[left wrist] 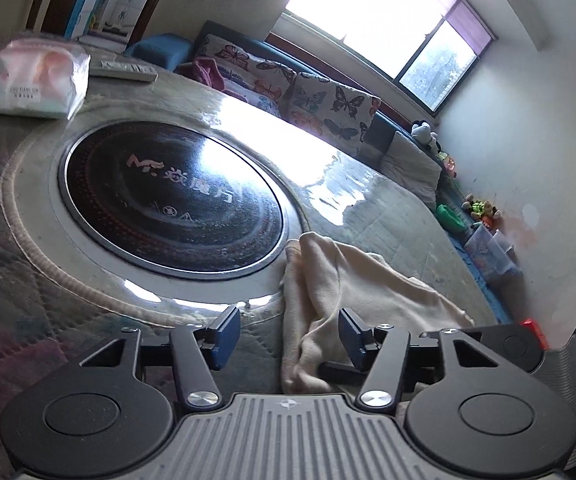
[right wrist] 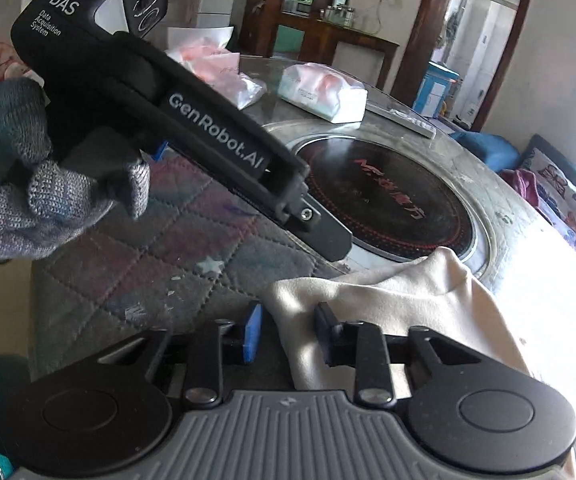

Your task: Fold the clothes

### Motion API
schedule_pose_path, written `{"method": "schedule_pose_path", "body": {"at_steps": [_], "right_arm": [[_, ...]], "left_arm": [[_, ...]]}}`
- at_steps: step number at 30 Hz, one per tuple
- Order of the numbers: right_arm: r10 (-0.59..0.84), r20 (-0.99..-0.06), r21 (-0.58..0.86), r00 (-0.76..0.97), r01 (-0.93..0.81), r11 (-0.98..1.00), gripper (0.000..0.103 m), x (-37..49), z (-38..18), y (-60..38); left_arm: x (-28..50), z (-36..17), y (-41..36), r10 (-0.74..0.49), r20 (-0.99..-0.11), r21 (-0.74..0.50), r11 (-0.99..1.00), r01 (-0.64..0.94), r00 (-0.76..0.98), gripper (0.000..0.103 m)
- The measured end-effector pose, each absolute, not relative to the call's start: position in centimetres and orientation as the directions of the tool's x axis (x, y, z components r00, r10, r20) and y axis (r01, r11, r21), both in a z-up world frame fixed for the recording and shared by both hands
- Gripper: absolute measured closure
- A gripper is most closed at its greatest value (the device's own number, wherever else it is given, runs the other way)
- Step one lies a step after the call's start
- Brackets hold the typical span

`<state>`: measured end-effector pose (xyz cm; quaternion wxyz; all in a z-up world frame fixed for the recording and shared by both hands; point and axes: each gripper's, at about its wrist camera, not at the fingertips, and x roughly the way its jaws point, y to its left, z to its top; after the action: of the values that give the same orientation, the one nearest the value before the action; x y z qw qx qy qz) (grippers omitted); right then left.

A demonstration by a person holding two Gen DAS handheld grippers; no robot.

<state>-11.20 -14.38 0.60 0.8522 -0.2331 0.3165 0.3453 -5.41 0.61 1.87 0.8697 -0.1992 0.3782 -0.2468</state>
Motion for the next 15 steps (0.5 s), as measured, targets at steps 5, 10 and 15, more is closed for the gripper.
{"method": "schedule_pose_path", "body": {"at_steps": [5, 10, 15], "right_arm": [[0.502, -0.663, -0.061, 0.555, -0.708, 0.703, 0.097, -11.1, 2.0, -16.2], [0.549, -0.615, 0.036, 0.566, -0.675, 0.737, 0.097, -10.8, 3.8, -18.4], [0.583, -0.574, 0.102, 0.576, -0.656, 0.748, 0.098, -10.6, 5.1, -20.3]], "left_arm": [[-4.3, 1.6, 0.4, -0.625, -0.537, -0.631, 0.743, 0.223, 0.566, 0.033], [-3.0, 1.1, 0.3, -0.658, -0.515, -0.72, 0.679, 0.139, 0.549, 0.029], [-1.7, -0.2, 0.2, -0.695, -0.499, -0.802, 0.596, 0.027, 0.518, 0.027]]}}
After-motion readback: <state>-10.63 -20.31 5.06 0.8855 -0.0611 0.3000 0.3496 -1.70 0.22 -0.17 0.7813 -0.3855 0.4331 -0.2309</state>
